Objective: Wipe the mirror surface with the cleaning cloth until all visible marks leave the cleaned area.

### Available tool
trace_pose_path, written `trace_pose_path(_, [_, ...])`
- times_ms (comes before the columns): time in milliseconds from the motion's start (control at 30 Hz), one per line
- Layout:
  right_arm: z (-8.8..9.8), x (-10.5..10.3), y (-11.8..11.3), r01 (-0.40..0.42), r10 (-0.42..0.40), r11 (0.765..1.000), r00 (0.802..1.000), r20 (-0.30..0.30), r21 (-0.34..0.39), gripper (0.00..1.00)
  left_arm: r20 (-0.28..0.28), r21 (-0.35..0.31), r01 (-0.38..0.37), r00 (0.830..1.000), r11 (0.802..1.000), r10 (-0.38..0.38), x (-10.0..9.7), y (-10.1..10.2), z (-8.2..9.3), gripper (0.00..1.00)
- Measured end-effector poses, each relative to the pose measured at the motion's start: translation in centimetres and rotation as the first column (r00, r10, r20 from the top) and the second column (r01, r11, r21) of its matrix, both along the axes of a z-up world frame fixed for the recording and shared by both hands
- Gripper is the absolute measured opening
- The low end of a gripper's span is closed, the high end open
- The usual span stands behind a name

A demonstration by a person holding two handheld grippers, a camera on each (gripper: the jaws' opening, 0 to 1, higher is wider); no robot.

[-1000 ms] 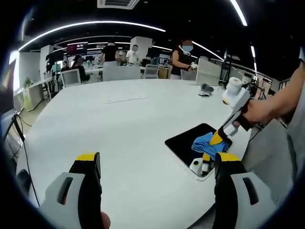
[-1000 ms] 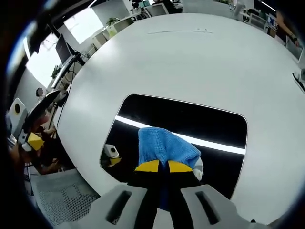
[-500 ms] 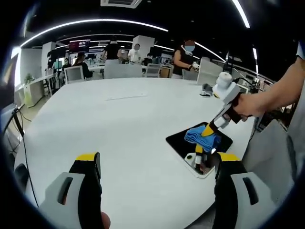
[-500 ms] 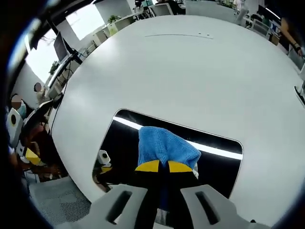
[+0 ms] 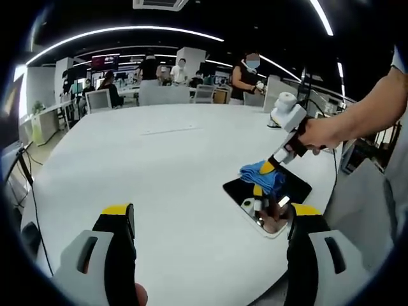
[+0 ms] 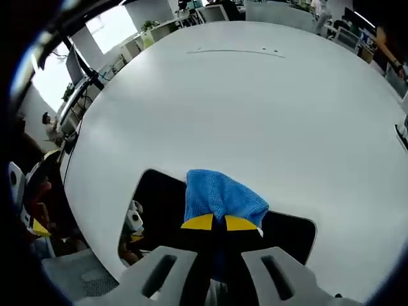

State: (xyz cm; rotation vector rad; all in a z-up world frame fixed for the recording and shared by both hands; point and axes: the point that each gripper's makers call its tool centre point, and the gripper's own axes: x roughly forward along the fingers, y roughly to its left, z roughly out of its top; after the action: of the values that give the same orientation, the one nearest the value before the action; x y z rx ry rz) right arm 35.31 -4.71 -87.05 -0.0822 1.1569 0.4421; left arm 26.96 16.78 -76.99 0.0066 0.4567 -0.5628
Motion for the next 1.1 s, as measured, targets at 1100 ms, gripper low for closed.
trace_pose_path(1100, [0.0,-0.2,-2.6,0.011,-0.011,1.0,1.0,-0.01,-0.018,0.0,0.047,-0.024,-0.011,0.999,1.0,0.012,1.9,-0.5,1.7,0.99])
